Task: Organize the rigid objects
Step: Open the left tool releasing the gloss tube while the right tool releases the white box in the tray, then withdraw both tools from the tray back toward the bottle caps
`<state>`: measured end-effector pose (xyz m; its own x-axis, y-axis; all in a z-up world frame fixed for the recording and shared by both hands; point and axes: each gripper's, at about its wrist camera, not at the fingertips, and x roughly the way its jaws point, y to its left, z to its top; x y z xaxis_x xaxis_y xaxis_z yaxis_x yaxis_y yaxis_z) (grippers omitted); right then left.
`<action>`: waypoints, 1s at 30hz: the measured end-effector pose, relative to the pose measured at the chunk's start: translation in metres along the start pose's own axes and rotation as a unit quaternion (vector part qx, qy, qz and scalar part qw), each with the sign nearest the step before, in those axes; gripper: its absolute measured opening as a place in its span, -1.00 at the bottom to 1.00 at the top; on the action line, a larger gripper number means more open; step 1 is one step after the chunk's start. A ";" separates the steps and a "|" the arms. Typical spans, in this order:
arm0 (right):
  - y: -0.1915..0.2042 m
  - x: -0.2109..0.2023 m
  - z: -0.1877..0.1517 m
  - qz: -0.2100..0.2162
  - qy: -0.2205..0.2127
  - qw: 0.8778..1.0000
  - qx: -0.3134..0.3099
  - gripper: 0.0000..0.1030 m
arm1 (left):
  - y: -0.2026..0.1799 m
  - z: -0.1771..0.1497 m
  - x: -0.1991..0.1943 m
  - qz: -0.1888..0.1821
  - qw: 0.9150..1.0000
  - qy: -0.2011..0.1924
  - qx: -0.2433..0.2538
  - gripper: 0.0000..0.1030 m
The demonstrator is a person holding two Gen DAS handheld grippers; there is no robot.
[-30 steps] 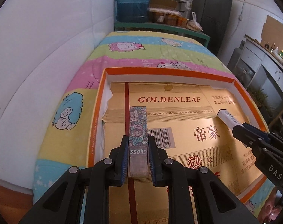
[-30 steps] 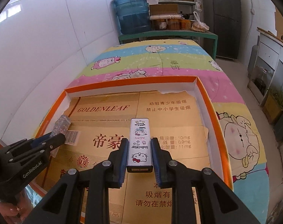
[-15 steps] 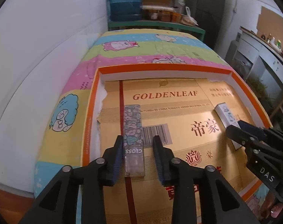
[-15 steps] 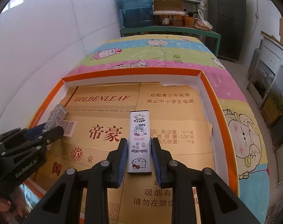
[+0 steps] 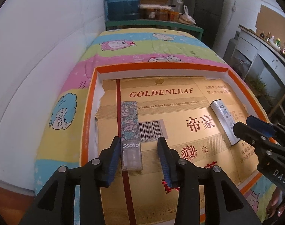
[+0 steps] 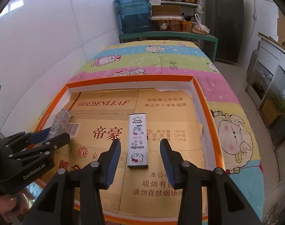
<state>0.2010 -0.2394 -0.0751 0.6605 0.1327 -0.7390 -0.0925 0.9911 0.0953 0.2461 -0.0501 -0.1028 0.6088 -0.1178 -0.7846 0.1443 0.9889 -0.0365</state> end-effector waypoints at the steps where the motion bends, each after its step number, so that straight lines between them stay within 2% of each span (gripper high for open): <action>1: 0.000 -0.002 -0.001 0.000 -0.001 1.000 0.000 -0.16 | 0.000 0.000 -0.003 -0.004 1.000 -0.004 0.001 -0.20; 4: 0.002 -0.009 -0.002 -0.001 -0.003 1.000 -0.002 -0.16 | 0.002 -0.001 -0.014 -0.022 1.000 -0.016 -0.008 -0.20; 8: 0.005 -0.017 -0.003 -0.002 -0.005 1.000 -0.004 -0.16 | 0.003 -0.001 -0.026 -0.035 0.999 -0.027 -0.015 0.00; 18: 0.015 -0.045 -0.009 -0.008 -0.017 1.000 -0.008 -0.16 | 0.006 -0.010 -0.070 -0.049 0.996 -0.064 -0.023 0.00; 30: 0.022 -0.075 -0.021 -0.017 -0.026 0.999 -0.005 -0.16 | 0.004 -0.029 -0.115 -0.029 0.996 -0.083 -0.018 0.00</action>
<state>0.1339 -0.2277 -0.0317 0.7019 0.0991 -0.7053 -0.0763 0.9950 0.0639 0.1537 -0.0295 -0.0305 0.7217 -0.1863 -0.6667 0.1579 0.9820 -0.1035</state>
